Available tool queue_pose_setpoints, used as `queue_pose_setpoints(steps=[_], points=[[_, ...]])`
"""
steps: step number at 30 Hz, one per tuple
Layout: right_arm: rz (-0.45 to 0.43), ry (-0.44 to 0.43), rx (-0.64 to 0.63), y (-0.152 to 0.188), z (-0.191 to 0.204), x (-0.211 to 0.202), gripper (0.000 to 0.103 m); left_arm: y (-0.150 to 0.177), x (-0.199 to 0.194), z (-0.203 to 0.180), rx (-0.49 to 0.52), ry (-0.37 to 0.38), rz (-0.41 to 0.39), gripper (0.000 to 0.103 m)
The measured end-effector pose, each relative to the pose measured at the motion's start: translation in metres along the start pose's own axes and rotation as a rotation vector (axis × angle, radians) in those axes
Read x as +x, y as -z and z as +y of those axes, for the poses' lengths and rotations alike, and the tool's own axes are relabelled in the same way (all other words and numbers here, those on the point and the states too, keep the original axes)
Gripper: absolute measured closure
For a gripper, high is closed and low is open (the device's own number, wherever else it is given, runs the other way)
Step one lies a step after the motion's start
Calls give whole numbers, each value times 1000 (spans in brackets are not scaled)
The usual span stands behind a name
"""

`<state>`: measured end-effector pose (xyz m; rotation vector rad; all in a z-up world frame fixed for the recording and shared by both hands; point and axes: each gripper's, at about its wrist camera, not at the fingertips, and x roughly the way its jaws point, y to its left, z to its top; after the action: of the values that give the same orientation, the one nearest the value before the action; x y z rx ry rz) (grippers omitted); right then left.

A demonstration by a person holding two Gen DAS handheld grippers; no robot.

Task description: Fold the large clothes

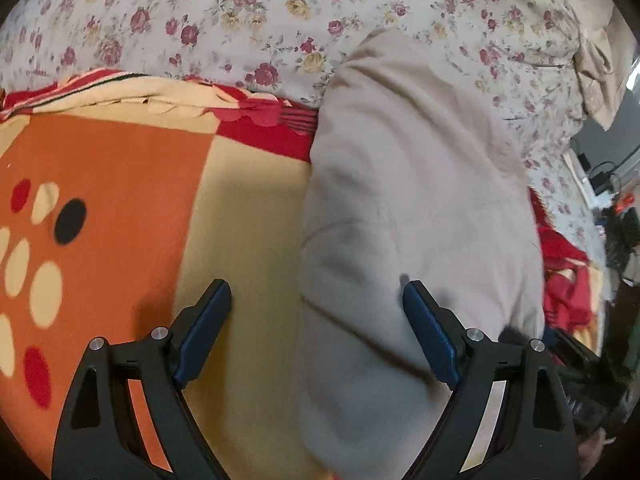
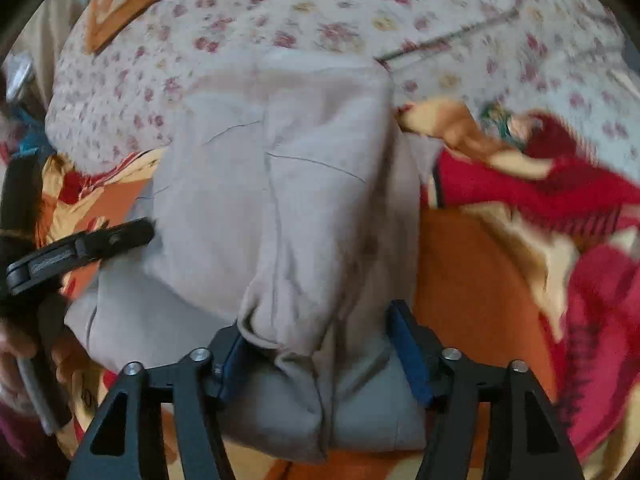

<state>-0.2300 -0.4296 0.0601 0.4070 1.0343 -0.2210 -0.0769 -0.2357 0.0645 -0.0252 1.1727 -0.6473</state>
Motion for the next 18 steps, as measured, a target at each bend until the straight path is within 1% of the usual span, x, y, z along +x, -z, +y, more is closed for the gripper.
queue_pose_setpoints(steps=[2,3,5,7,9,11,12,14,16,17,18], points=[[-19,-52,49,-2,-6,-15,39,1,-19,3,4,42,-20,15],[-46,-87,72,-4,-11,-26,37,0,-25,3,9,57,-35,15],[-100,-114,119,-8,-24,-40,20,-2,-31,4,26,82,-46,15],[-131,-119,165,-12,-37,-43,16,-8,-25,6,19,99,-15,15],[-119,-159,193,-15,-45,-36,16,-12,-13,9,-14,118,27,15],[-74,-201,211,-23,-48,-19,16,-14,4,10,-41,129,71,15],[-62,-205,215,-29,-48,-13,16,-15,9,10,-46,139,84,12],[-56,-234,208,-39,-48,-2,16,-16,18,6,-41,153,68,2],[-30,-272,197,-43,-41,8,16,-17,24,-2,-7,130,68,1],[-11,-302,189,-45,-36,16,18,-18,27,-7,23,122,75,1],[-6,-314,181,-45,-33,19,23,-19,30,-14,68,135,88,16]])
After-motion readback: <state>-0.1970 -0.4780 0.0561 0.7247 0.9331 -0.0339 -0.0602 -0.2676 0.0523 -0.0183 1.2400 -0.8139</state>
